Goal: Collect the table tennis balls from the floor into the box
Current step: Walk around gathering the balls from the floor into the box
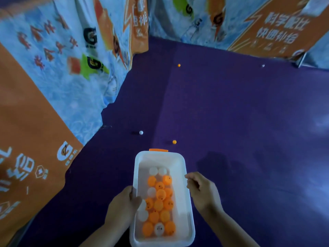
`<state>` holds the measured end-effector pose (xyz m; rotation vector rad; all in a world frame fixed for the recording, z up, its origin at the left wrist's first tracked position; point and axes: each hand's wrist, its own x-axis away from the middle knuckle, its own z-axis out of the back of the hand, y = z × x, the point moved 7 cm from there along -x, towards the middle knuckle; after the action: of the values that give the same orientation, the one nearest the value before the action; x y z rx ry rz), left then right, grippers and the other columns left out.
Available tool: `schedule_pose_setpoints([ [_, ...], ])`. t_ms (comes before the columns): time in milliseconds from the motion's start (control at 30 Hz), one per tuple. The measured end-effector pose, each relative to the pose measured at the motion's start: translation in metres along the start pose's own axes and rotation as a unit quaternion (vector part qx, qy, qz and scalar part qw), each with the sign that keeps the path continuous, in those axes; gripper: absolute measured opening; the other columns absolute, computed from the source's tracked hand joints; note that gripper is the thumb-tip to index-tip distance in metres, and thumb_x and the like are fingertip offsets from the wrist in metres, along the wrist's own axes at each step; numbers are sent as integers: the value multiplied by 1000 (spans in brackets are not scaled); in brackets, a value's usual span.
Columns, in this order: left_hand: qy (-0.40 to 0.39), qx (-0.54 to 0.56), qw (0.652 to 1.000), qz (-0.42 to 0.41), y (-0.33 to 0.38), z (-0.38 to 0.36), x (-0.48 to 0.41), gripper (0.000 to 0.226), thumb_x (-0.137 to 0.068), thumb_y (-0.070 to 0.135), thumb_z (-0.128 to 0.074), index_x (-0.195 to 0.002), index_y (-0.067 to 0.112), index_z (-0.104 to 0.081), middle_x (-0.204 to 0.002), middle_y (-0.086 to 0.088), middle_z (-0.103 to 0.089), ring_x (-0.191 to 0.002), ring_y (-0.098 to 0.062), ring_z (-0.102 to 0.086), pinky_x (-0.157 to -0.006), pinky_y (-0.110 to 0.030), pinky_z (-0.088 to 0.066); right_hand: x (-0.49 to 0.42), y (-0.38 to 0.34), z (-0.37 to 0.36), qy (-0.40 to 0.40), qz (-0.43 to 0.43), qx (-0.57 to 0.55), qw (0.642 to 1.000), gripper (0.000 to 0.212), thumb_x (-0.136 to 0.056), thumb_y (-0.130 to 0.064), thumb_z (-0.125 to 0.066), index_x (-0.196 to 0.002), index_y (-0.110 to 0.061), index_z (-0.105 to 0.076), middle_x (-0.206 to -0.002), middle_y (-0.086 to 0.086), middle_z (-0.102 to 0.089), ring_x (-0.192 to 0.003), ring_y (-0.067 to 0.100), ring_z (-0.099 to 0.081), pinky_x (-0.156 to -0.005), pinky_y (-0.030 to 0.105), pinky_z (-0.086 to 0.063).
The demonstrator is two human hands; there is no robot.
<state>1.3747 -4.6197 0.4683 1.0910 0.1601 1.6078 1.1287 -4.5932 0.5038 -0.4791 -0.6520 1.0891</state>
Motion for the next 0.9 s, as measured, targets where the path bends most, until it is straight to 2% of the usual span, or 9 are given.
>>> schedule_pose_setpoints([
  [133,-6,4,1000,18,26,28,-47,13,-86,28,-55,-87,16,-57,-82,-1,-66,-76,-16,-63,-68,-32,-49,-56,-31,12,-23,14,27,999,16,-93,-22,-50,-97,-30,-63,-76,-15,-63,-66,3,-57,-54,14,-41],
  [267,-8,-4,1000,25,59,58,-96,8,-88,28,-56,-86,21,-55,-82,3,-63,-75,-10,-59,-64,-25,-42,-111,-48,26,-21,2,5,1000,17,-93,-21,-50,-99,-29,-64,-71,-16,-60,-65,2,-55,-57,16,-42],
  [500,48,-8,999,17,110,91,-165,7,-87,25,-58,-90,19,-55,-80,4,-62,-71,-12,-58,-55,-27,-38,-198,-61,45,-22,-18,-26,999,19,-92,-20,-49,-102,-26,-64,-69,-10,-62,-63,9,-57,-61,33,-49],
  [600,69,-5,997,25,129,93,-201,9,-87,24,-60,-93,20,-53,-81,6,-59,-71,-12,-55,-54,-27,-36,-241,-59,48,-34,-21,-29,999,19,-92,-18,-50,-103,-23,-65,-73,-9,-63,-66,10,-59,-64,35,-51],
  [767,90,12,995,48,165,84,-265,10,-87,22,-60,-93,20,-52,-81,7,-59,-73,-12,-56,-56,-27,-38,-331,-46,51,-78,-33,-26,996,22,-94,-19,-48,-107,-26,-63,-86,-14,-62,-76,10,-58,-66,28,-49],
  [900,101,29,990,90,197,68,-325,11,-87,22,-59,-95,17,-53,-83,4,-60,-76,-15,-57,-57,-28,-40,-412,-36,52,-131,-34,2,991,24,-96,-21,-45,-113,-25,-61,-92,-10,-64,-81,13,-62,-72,33,-53],
])
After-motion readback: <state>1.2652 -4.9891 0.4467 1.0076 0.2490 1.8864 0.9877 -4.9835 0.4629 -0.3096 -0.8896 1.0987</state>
